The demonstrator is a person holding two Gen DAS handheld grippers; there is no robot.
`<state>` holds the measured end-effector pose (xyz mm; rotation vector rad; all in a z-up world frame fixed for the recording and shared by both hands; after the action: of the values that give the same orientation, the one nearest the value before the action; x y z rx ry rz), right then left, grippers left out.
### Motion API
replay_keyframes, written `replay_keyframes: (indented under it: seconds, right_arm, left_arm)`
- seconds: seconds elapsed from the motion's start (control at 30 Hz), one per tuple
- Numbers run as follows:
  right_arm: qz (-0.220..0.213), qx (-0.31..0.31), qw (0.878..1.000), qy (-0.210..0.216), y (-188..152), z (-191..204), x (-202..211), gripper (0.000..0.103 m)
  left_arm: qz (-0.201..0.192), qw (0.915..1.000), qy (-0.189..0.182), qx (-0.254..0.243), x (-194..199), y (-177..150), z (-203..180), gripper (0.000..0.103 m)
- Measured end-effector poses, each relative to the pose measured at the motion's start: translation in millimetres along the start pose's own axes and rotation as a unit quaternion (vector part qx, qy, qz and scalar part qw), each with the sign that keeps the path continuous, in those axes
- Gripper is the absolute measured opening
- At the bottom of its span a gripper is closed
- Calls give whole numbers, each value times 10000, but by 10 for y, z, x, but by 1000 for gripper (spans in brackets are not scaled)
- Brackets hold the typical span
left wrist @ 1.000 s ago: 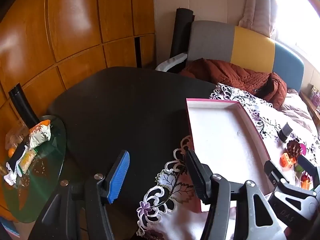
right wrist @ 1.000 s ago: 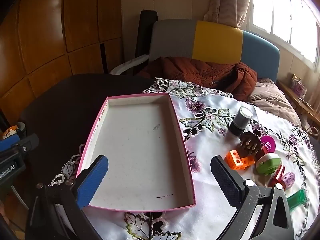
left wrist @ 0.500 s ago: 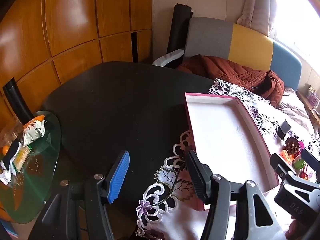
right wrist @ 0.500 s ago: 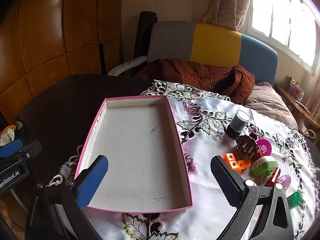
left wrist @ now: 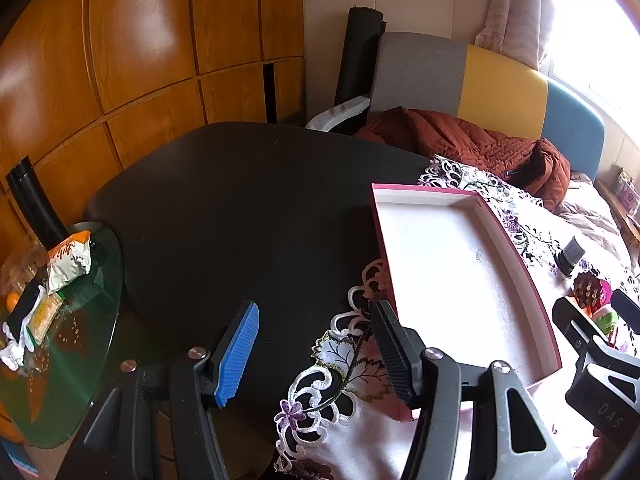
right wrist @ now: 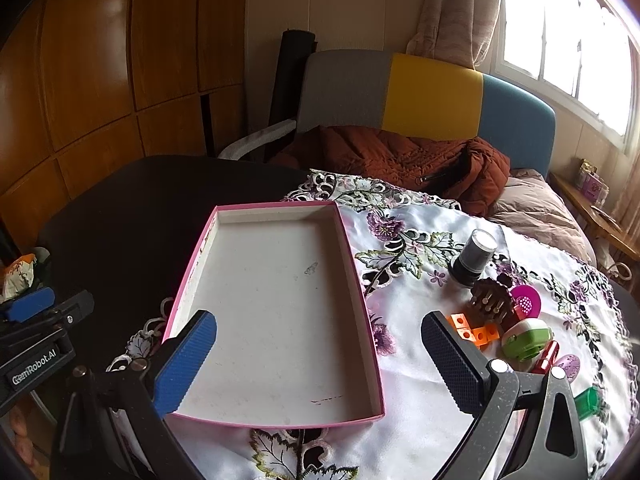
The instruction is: Organize rigid objects
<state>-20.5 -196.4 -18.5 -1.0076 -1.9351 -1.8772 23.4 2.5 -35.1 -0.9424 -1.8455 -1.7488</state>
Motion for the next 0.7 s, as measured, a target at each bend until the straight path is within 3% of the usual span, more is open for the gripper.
replay_keyframes:
  seconds: [0.3, 0.53, 0.7]
  right_arm:
    - [55, -3, 10000, -6, -32, -25, -45, 103]
    - [179, -1, 9998, -41, -82, -88, -124, 103]
    - [197, 11, 9997, -127, -90, -237, -178, 103]
  left_arm:
    - [38, 9999, -54, -79, 9, -3, -45, 60]
    - [127, 9992, -298, -221, 9, -2, -153, 60]
    - [204, 9977, -277, -578, -24, -21, -342, 60]
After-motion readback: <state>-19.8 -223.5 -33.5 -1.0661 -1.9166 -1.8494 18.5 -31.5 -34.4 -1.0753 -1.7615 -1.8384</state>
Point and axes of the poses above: each gripper's, at about its wrist camera, not at the fingertips, and x roughly against the way its jaws point, z to its left, y to its top, the point moved 2 cm from there along -x, roughly the way its jaws point, and after that the axes turned 9 degrees about -y, right-handed, at the moved point
